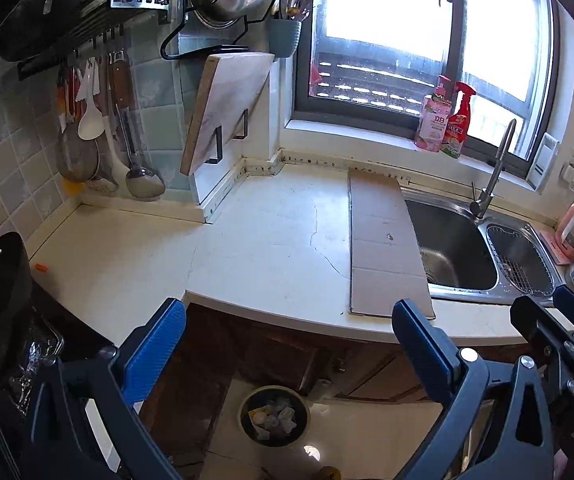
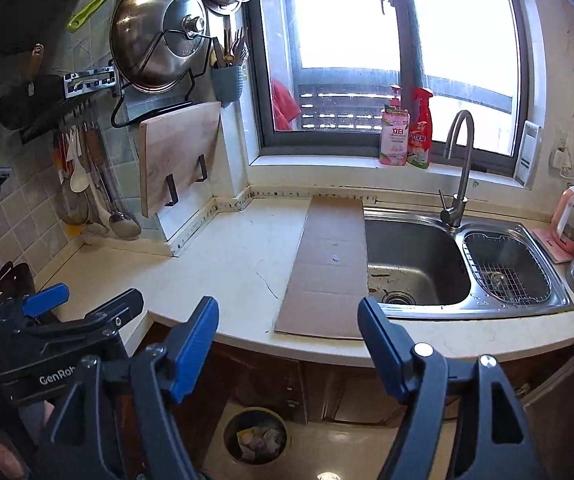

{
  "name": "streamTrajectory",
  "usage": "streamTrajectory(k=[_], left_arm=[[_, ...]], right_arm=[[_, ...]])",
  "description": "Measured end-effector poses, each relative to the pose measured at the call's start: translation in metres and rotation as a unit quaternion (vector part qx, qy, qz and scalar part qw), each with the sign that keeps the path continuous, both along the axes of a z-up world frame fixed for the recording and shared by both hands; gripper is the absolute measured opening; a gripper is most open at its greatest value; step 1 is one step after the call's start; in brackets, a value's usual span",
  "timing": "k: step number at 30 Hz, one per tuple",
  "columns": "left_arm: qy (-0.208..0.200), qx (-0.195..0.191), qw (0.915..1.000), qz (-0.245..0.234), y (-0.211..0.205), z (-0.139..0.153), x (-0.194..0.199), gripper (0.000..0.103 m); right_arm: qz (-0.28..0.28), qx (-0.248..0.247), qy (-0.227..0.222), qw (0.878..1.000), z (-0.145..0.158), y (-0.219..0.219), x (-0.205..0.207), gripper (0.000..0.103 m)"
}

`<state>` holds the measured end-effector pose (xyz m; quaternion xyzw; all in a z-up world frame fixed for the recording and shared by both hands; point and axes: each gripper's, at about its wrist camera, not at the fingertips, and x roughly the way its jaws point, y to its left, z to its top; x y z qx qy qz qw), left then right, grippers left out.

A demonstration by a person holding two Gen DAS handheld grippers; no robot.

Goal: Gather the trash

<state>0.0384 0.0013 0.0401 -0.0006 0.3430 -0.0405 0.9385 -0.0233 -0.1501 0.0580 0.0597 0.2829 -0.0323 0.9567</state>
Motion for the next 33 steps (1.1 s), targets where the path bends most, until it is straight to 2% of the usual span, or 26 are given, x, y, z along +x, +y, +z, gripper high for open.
streamTrajectory(k=[7,15,33], left_arm=[[-0.013,0.008,0.9996,0.025,0.004,0.007,-0.006,0.102],[-0.038,0.037,0.9982,0.027,-0.004,0.012,-0.018,0.102],[-0.026,0.051,0.9978,0.035,-0.01,0.007,-0.011,0.102]], right_arm=[[0.015,-0.005,-0.014,1.0,0.003,0.006,0.0,0.073],[0.022,0.02,-0.006,1.0,-0.001,0.001,0.006,0.073],[0.026,0.048,0.018,0.998,-0.013,-0.009,0.014,0.073]])
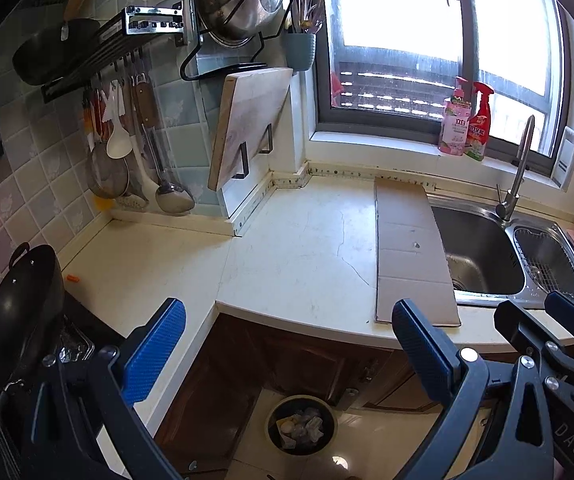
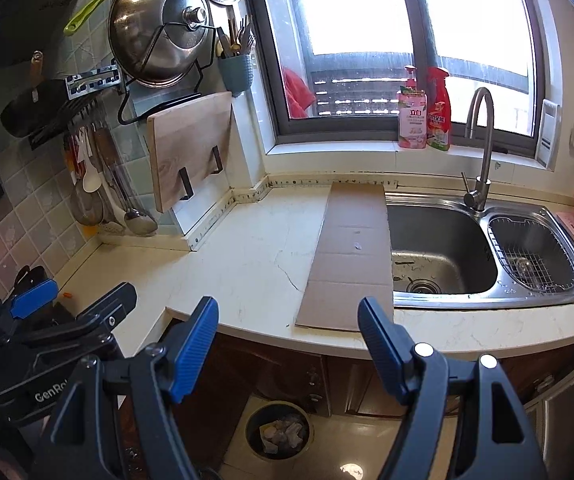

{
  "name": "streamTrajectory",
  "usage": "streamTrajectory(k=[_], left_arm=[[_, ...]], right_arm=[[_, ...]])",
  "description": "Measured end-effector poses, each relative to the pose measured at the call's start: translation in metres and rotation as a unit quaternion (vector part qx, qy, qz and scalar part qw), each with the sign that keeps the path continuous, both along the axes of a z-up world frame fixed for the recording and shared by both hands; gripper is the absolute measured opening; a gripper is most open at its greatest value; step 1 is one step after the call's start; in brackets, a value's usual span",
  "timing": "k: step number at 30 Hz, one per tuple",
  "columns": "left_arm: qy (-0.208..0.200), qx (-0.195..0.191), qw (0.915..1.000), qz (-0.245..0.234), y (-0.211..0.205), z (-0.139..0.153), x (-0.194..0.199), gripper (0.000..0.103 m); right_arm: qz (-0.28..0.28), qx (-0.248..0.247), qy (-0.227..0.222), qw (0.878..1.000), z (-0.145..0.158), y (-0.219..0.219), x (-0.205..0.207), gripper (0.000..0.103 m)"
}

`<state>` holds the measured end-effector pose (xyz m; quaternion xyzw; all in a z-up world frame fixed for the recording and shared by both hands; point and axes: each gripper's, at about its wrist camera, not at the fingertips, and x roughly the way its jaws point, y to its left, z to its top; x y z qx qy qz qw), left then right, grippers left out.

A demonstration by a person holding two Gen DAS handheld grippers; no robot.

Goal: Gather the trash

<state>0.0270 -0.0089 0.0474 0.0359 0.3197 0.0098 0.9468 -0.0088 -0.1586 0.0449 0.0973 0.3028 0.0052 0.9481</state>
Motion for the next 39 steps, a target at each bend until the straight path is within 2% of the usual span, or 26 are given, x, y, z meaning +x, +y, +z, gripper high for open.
streamTrajectory(k=[25,39], left_arm=[[0.028,0.013,0.9995,0.011,-0.005,-0.009,0.011,0.102],[0.025,0.015,0.9995,0.011,-0.011,-0.009,0.013,0.102]], right_arm=[[0.016,0.0,0.025,1.0,-0.009,-0.009,0.013,0.073],[0.025,0.005,0.026,0.999,-0.012,-0.025,0.022,0.073]])
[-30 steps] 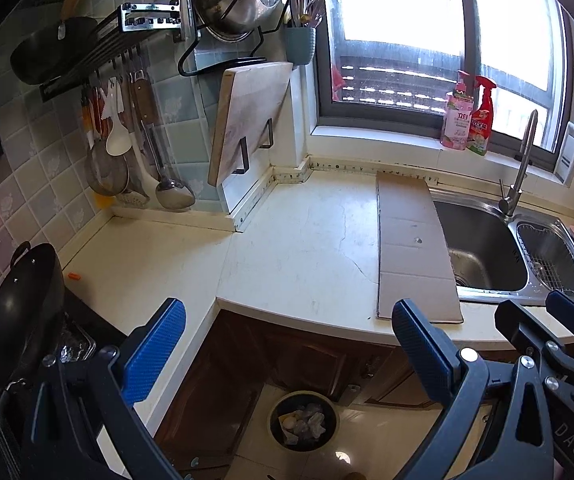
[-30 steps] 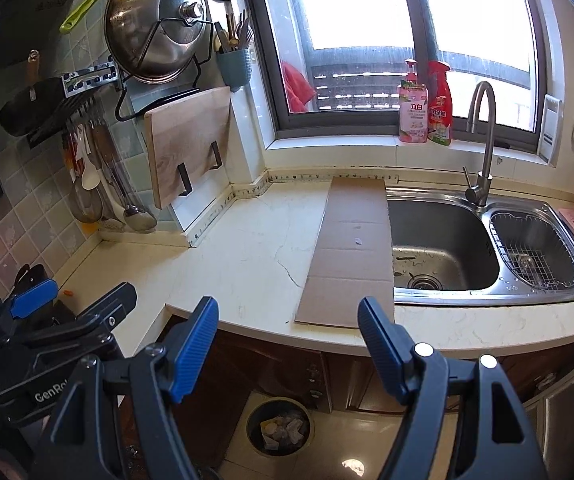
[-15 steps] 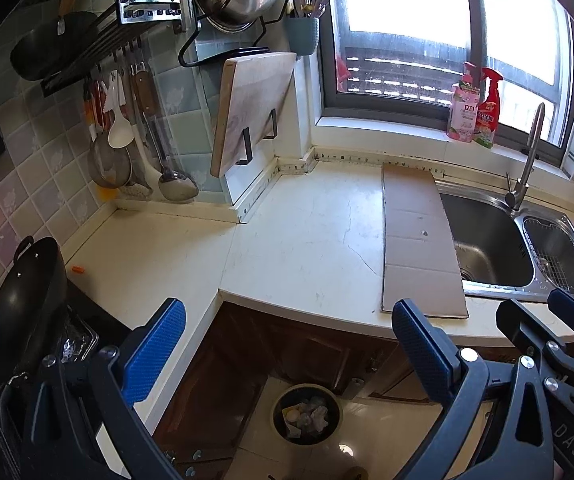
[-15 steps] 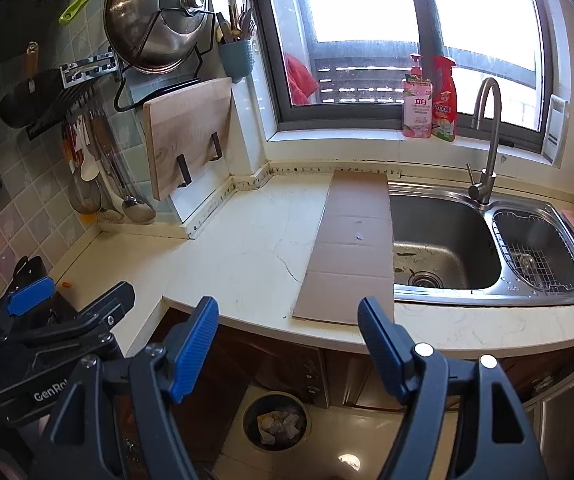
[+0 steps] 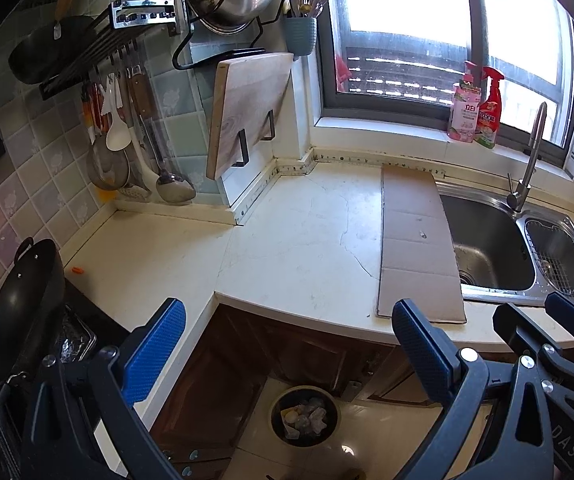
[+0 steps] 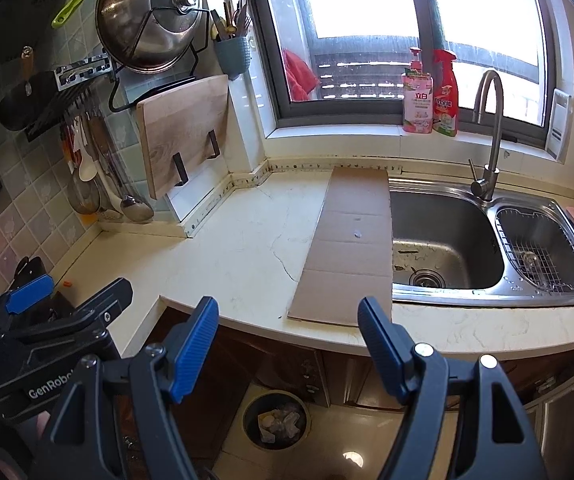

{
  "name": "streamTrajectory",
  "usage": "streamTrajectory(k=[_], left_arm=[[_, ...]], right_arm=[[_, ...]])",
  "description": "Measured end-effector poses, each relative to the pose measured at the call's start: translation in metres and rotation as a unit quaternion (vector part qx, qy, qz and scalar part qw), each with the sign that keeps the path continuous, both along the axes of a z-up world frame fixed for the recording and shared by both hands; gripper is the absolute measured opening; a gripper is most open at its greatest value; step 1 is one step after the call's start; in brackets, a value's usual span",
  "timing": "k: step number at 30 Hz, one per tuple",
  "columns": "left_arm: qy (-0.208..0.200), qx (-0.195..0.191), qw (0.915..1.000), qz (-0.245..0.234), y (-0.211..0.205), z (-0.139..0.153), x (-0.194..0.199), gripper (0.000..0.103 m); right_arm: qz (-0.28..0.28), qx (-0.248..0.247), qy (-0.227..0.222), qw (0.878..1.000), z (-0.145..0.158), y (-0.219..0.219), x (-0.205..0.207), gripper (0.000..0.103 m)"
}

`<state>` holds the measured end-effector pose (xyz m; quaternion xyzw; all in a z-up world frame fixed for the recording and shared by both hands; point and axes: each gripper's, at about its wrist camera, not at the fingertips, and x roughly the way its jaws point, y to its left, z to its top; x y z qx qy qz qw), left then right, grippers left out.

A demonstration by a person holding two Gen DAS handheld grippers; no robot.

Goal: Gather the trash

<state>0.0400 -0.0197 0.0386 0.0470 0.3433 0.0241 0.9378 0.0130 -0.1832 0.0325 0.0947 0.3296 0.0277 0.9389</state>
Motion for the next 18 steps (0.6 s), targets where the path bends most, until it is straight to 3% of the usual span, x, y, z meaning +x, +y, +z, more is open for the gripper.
streamTrajectory(k=[18], left_arm=[[0.005,0.013,0.9997,0.019,-0.02,0.0,0.005,0.102]], right_arm=[[0.02,0.009,-0.002,1.0,-0.003,-0.019,0.01,0.073]])
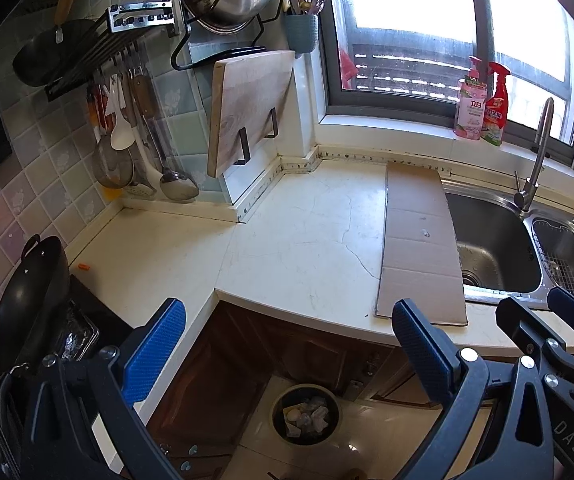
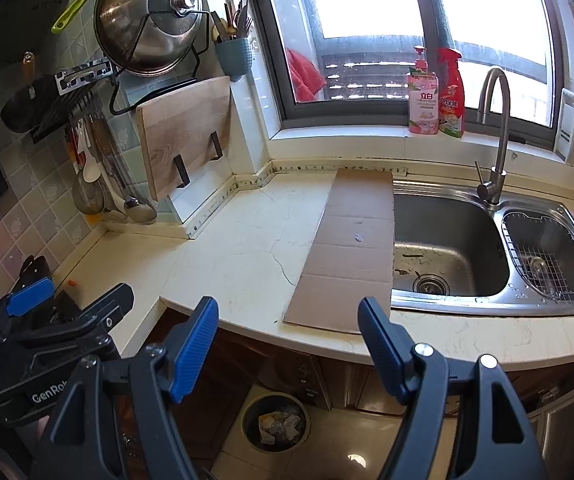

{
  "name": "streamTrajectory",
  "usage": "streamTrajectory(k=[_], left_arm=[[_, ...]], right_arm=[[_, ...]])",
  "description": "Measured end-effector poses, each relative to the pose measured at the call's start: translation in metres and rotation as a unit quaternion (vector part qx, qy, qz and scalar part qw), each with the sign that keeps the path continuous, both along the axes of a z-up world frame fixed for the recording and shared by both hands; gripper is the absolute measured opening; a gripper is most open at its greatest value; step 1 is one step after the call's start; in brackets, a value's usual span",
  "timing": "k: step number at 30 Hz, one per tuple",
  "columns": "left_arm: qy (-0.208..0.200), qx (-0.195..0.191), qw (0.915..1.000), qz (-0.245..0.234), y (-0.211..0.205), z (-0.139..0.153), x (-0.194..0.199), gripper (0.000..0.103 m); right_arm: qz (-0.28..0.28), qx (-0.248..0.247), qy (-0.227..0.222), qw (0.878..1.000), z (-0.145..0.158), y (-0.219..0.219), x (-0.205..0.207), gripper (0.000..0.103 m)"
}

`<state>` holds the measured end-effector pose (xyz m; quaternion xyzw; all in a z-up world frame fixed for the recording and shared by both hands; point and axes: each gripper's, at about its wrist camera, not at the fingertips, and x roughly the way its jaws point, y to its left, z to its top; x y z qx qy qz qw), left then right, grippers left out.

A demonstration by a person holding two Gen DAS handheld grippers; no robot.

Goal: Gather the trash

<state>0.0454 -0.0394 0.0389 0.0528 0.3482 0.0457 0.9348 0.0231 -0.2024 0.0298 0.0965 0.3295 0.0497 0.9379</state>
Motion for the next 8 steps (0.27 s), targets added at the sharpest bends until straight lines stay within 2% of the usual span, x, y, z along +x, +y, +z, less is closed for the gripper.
streamTrajectory(k=[8], left_arm=[[0.001,0.007,1.0,0.003,-0.0095,-0.0032,-0.0014,0.102]], right_arm=[[-0.001,0.004,0.001,1.0,-0.0014,-0.0005,0.0013,0.073]])
